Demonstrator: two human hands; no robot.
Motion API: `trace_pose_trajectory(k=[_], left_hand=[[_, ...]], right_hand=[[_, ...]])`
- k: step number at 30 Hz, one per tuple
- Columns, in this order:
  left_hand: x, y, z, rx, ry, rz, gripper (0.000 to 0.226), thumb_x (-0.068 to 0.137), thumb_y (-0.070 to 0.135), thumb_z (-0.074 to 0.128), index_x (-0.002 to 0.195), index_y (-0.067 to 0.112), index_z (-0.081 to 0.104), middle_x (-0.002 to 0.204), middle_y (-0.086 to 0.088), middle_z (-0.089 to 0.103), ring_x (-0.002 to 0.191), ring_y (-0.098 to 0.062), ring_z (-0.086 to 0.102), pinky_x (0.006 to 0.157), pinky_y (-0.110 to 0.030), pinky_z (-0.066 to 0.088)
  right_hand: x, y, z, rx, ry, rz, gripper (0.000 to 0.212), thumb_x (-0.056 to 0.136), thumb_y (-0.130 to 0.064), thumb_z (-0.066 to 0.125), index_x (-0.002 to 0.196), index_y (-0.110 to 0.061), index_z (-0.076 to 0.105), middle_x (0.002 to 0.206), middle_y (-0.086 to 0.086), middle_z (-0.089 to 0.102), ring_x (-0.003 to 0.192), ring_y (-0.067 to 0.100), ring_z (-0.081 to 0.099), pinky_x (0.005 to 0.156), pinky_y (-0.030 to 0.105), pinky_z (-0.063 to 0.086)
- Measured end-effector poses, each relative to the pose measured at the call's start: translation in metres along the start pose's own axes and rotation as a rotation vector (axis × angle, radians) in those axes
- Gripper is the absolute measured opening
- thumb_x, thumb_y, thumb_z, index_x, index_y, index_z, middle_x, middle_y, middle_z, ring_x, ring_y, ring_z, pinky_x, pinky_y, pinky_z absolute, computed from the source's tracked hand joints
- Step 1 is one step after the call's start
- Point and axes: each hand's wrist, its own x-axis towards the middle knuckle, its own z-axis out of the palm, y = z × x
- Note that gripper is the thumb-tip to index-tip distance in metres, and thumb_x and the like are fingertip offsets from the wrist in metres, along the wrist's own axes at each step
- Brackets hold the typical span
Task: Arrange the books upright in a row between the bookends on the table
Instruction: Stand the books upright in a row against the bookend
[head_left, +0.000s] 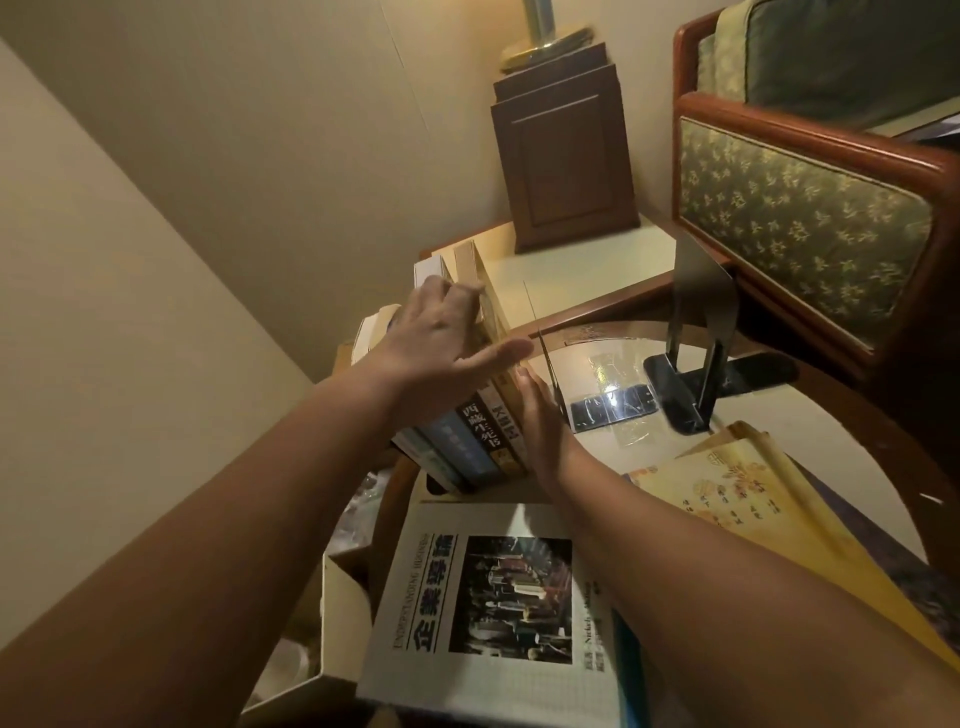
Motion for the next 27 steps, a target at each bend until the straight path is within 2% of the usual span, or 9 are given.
trace_pose_trajectory(k=[2,4,6,8,10,12,16,19,27], left_hand=[[0.002,0.002,0.001,-0.023,0.042,-0.013,0.098,0.08,0.089,0.023,0.15,0.021,0.031,0.164,-0.006,0.021,0.148,-0.028,0.024,0.116,-0.056,0.031],[0.005,0.001,0.003,-0.072,0.048,-0.041,0.085,0.089,0.079,0.028,0.148,0.018,0.03,0.167,-0.009,0.018,0.15,-0.032,0.026,0.116,-0.057,0.031],[0.006,0.001,0.005,-0.081,0.033,-0.07,0.066,0.097,0.065,0.038,0.145,0.02,0.029,0.162,-0.011,0.031,0.139,-0.035,0.043,0.106,-0.052,0.045],[0.009,0.0,0.007,-0.063,0.033,-0.086,0.056,0.101,0.052,0.046,0.144,0.022,0.027,0.152,-0.014,0.043,0.128,-0.034,0.053,0.099,-0.049,0.051],[0.011,0.0,0.004,-0.065,0.037,-0.091,0.069,0.1,0.051,0.049,0.154,0.025,0.015,0.158,-0.014,0.036,0.137,-0.035,0.044,0.108,-0.052,0.044],[0.013,0.003,0.001,-0.026,0.055,-0.095,0.079,0.101,0.054,0.045,0.161,0.022,0.004,0.166,-0.01,0.017,0.151,-0.032,0.021,0.119,-0.052,0.028],[0.02,0.007,0.007,0.14,0.076,-0.091,0.072,0.105,0.051,0.034,0.161,0.012,0.013,0.162,-0.007,0.018,0.15,-0.03,0.019,0.121,-0.047,0.023],[0.021,0.006,0.01,0.144,0.03,-0.124,0.069,0.107,0.048,0.028,0.161,0.011,0.006,0.17,-0.009,0.002,0.156,-0.024,-0.001,0.124,-0.041,0.008],[0.023,0.005,0.012,0.148,0.048,-0.135,0.066,0.107,0.047,0.027,0.161,0.012,0.011,0.169,-0.007,0.012,0.155,-0.022,0.009,0.123,-0.04,0.015]], right_hand=[[0.0,0.0,0.0,0.013,-0.023,-0.008,0.061,0.104,-0.059,0.021,0.149,-0.022,0.041,0.112,-0.001,0.064,0.098,0.012,0.065,0.071,0.026,0.051],[0.0,-0.001,0.0,0.045,-0.032,-0.008,0.062,0.104,-0.06,0.023,0.153,-0.024,0.037,0.119,0.003,0.063,0.103,0.014,0.065,0.075,0.03,0.052],[-0.002,-0.003,0.003,0.065,-0.036,-0.01,0.073,0.097,-0.071,0.026,0.153,-0.026,0.036,0.124,0.006,0.063,0.106,0.018,0.066,0.081,0.037,0.056],[0.001,0.001,0.004,0.067,-0.025,-0.01,0.086,0.085,-0.079,0.03,0.151,-0.026,0.039,0.123,0.009,0.065,0.107,0.022,0.068,0.087,0.045,0.059],[0.001,0.001,0.005,0.099,-0.019,-0.008,0.083,0.086,-0.075,0.034,0.149,-0.02,0.043,0.118,0.012,0.068,0.103,0.023,0.07,0.084,0.043,0.061],[0.002,0.001,0.004,0.115,-0.011,-0.011,0.077,0.091,-0.068,0.033,0.148,-0.018,0.043,0.114,0.011,0.069,0.097,0.017,0.072,0.078,0.034,0.061],[0.005,0.007,0.006,0.082,-0.056,0.001,0.081,0.088,-0.078,0.031,0.151,-0.028,0.037,0.121,0.009,0.067,0.107,0.021,0.069,0.092,0.051,0.058],[0.008,0.014,0.006,0.057,-0.042,0.011,0.087,0.083,-0.088,0.033,0.149,-0.031,0.039,0.123,0.01,0.066,0.11,0.026,0.068,0.093,0.056,0.056],[0.02,0.031,0.006,-0.003,-0.067,0.031,0.088,0.08,-0.097,0.023,0.148,-0.043,0.036,0.134,0.008,0.059,0.119,0.028,0.062,0.097,0.059,0.052]])
